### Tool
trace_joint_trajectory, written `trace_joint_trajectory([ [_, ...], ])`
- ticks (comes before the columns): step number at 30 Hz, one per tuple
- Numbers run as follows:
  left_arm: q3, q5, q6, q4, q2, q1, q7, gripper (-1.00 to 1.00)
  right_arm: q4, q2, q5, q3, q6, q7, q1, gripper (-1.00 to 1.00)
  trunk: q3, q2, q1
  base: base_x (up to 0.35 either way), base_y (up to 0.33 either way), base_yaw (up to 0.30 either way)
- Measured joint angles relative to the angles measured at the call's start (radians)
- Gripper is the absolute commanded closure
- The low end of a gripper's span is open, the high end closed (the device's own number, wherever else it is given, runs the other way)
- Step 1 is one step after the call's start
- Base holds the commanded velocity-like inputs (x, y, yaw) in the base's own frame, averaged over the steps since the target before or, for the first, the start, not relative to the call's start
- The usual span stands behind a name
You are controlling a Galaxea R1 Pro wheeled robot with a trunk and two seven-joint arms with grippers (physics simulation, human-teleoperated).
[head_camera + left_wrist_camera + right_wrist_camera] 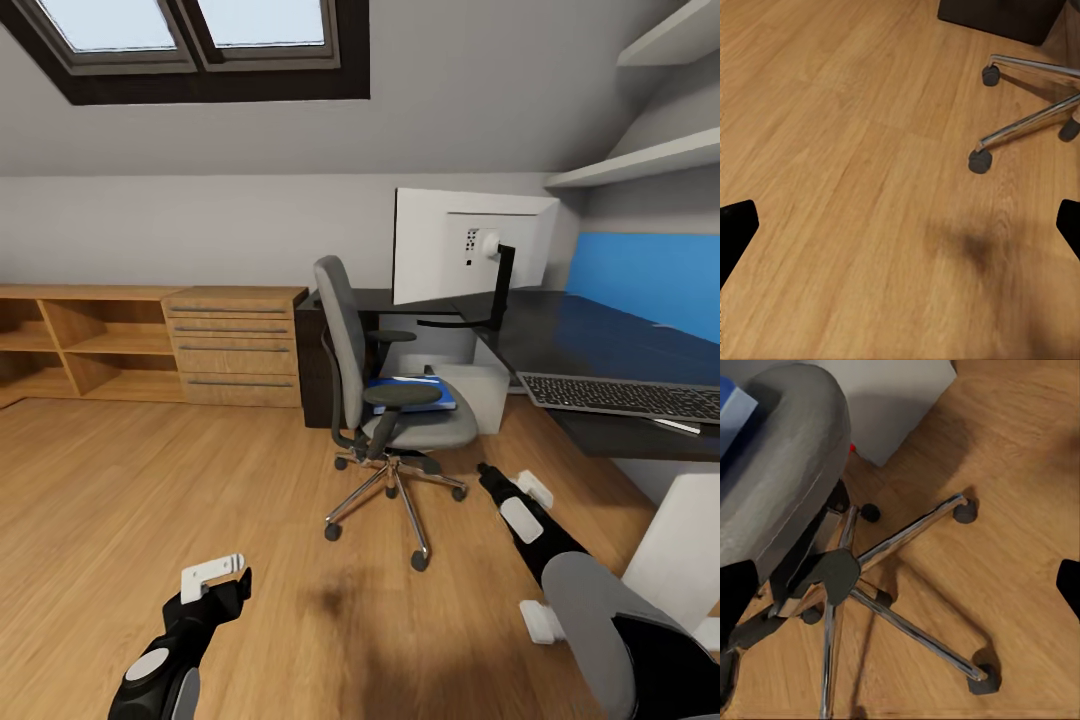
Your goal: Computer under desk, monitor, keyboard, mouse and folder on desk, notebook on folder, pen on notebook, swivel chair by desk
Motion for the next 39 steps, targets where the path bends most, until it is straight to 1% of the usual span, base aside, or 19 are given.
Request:
trace_joint_trajectory([
  [3, 0.001, -0.001, 0.000, 0.000, 0.001, 0.000, 0.000, -1.00, -0.030, -0.011, -0.044, 0.002, 0.052, 0.002, 0.000, -1.00, 0.000, 0.000, 0.000, 0.000, 0.000, 0.000],
  [5, 0.003, -0.001, 0.000, 0.000, 0.001, 0.000, 0.000, -1.00, -0.051, -0.015, -0.064, 0.004, 0.073, 0.004, 0.000, -1.00, 0.000, 0.000, 0.000, 0.124, 0.000, 0.000],
  [11, 0.000, -0.002, -0.004, 0.004, 0.000, 0.000, 0.000, -1.00, -0.057, -0.021, -0.064, 0.004, 0.033, 0.008, 0.000, -1.00, 0.000, 0.000, 0.000, 0.189, 0.000, 0.000],
  [13, -0.001, -0.003, -0.005, 0.006, 0.000, 0.000, 0.000, -1.00, -0.058, -0.029, -0.065, 0.004, 0.029, 0.009, 0.000, -1.00, 0.000, 0.000, 0.000, 0.074, 0.000, 0.000],
  [15, 0.002, -0.005, -0.010, 0.009, 0.001, 0.000, 0.000, -1.00, -0.057, -0.065, -0.069, 0.003, 0.026, 0.013, 0.000, -1.00, 0.000, 0.000, 0.000, 0.251, 0.000, 0.000],
  [16, 0.003, -0.005, -0.010, 0.009, 0.001, 0.000, 0.000, -1.00, -0.057, -0.067, -0.070, 0.004, 0.026, 0.014, 0.000, -1.00, 0.000, 0.000, 0.000, 0.266, 0.000, 0.000],
  [19, 0.004, -0.005, -0.009, 0.010, 0.001, 0.000, 0.000, -1.00, -0.057, -0.070, -0.070, 0.003, 0.025, 0.014, 0.000, -1.00, 0.000, 0.000, 0.000, 0.125, 0.000, 0.000],
  [39, 0.007, -0.004, -0.010, 0.010, 0.002, 0.000, 0.001, -1.00, -0.055, -0.071, -0.078, 0.001, 0.026, 0.013, 0.000, -1.00, 0.000, 0.000, 0.000, 0.102, 0.000, 0.000],
])
